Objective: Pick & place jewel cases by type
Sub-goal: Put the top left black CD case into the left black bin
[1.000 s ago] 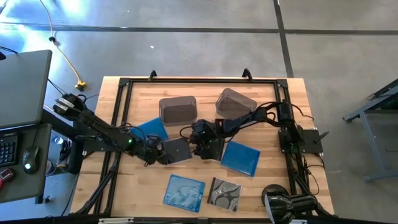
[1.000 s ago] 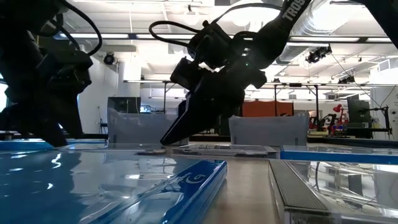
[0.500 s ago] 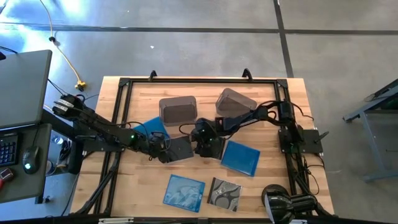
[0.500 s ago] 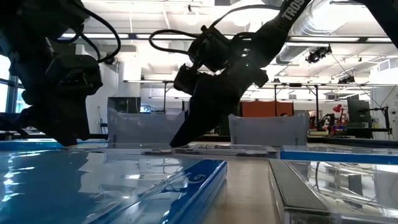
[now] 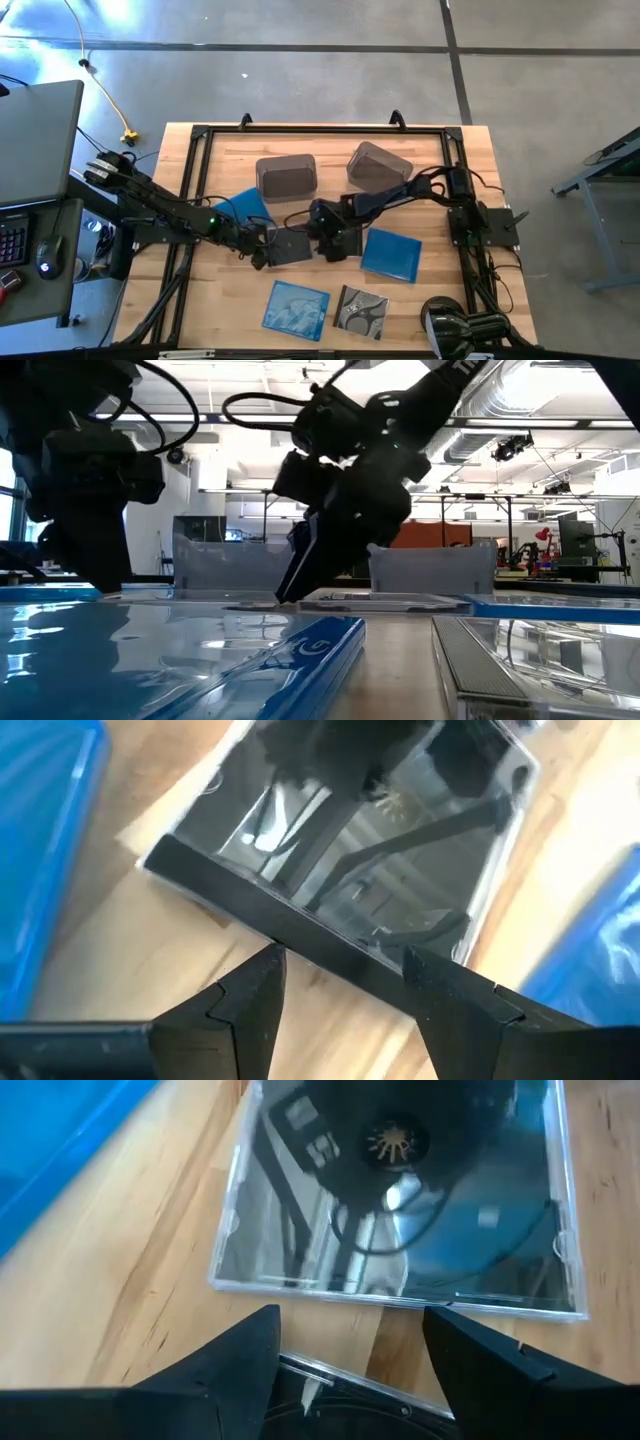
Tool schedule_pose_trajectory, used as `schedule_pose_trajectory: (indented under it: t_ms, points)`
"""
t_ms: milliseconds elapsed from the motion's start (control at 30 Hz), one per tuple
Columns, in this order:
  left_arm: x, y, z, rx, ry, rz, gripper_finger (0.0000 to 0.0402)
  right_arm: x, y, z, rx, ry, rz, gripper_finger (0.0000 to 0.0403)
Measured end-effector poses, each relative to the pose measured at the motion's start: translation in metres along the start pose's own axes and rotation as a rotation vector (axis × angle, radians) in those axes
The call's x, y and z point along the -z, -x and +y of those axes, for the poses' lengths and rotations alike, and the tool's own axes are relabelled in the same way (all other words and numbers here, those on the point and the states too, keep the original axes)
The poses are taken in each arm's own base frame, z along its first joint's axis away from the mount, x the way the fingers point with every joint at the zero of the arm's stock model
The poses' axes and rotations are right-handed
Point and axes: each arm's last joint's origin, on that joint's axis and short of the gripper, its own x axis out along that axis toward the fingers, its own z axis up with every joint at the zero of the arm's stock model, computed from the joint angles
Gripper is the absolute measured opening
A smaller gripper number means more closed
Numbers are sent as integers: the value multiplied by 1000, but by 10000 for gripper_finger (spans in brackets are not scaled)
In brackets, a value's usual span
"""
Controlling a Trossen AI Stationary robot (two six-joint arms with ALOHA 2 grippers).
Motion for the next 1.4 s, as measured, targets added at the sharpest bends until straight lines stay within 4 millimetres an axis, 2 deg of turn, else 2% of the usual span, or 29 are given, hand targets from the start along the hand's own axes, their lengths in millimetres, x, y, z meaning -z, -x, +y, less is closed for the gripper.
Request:
schedule_pose_trajectory:
  t_ms: [133, 333, 600, 833, 1067, 1200, 1400]
  points:
    - [-5, 3, -8, 29, -40, -5, 200, -6, 2, 1, 40, 3, 52, 244]
    - [-15, 10, -23, 46, -66, -48, 200, -2, 4, 8, 60, -21, 140, 244]
    - [-27, 21, -38, 19, -133, -81, 200, -3, 1, 18, 115, 14, 156, 244]
    - [-33, 26, -45, 0, -142, -113, 200, -3, 1, 18, 120, 10, 156, 244]
    - [-40, 32, -53, 4, -227, -180, 200, -3, 1, 18, 120, 10, 155, 244]
    - [-47, 36, -60, -10, -327, -250, 200, -3, 1, 18, 120, 9, 151, 244]
    - [-47, 36, -60, -62, -700, -236, 200, -3, 1, 18, 120, 9, 151, 244]
